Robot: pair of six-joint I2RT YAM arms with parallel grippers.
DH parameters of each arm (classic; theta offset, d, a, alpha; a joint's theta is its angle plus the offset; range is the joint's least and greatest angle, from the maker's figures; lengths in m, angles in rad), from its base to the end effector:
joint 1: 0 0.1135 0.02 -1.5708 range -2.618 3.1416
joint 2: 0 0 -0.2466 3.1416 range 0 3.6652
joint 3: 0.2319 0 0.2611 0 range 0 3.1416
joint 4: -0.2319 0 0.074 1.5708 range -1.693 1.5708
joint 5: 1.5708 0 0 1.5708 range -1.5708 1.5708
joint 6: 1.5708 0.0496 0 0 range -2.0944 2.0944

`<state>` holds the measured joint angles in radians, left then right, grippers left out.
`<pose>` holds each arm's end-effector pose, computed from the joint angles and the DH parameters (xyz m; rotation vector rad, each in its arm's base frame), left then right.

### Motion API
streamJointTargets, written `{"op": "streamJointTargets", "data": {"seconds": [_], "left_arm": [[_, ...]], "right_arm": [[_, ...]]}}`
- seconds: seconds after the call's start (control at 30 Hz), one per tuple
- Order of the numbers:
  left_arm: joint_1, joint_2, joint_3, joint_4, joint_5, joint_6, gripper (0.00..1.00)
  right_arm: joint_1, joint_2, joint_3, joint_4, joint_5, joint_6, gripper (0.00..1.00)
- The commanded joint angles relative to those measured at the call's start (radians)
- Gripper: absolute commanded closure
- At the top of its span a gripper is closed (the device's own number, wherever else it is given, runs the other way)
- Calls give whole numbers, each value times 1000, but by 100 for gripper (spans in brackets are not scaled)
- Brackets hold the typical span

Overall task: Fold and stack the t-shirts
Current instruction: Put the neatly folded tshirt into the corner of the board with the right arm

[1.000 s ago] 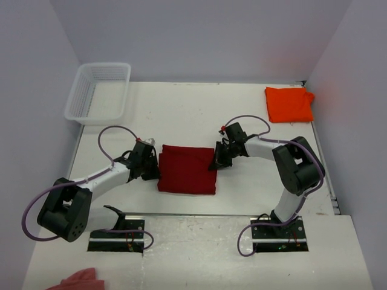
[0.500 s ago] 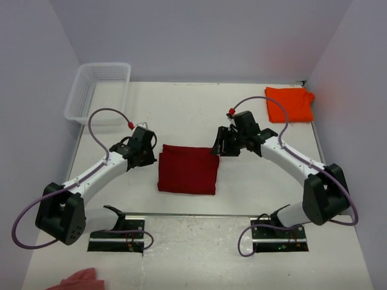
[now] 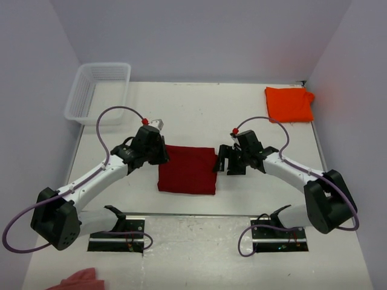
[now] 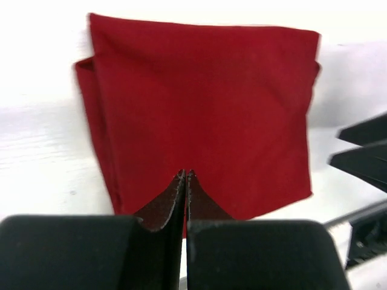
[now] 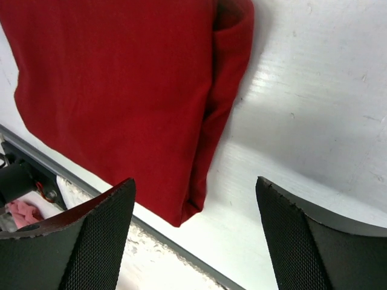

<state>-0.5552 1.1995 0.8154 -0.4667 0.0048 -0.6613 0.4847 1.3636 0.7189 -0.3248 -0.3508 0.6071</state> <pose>0.2294 -0.1426 0.2108 -0.1303 2.4961 -0.5425 0.2368 0.1440 0.1506 0.0170 2.6870 0.8383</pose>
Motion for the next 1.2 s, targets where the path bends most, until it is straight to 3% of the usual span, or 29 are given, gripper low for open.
{"op": "streamJointTargets", "data": {"seconds": [0.0, 0.4, 0.83, 1.17], "left_arm": [[-3, 0, -7, 98, 122, 15, 100], [-3, 144, -185, 241, 89, -15, 100], [-3, 178, -228, 273, 60, -26, 100], [-3, 184, -242, 283, 66, -29, 100]], "right_arm": [[5, 8, -48, 141, -54, 45, 20], [5, 66, -130, 259, -70, 88, 21], [5, 80, -165, 248, -28, 102, 20], [20, 141, -197, 346, -71, 149, 20]]}}
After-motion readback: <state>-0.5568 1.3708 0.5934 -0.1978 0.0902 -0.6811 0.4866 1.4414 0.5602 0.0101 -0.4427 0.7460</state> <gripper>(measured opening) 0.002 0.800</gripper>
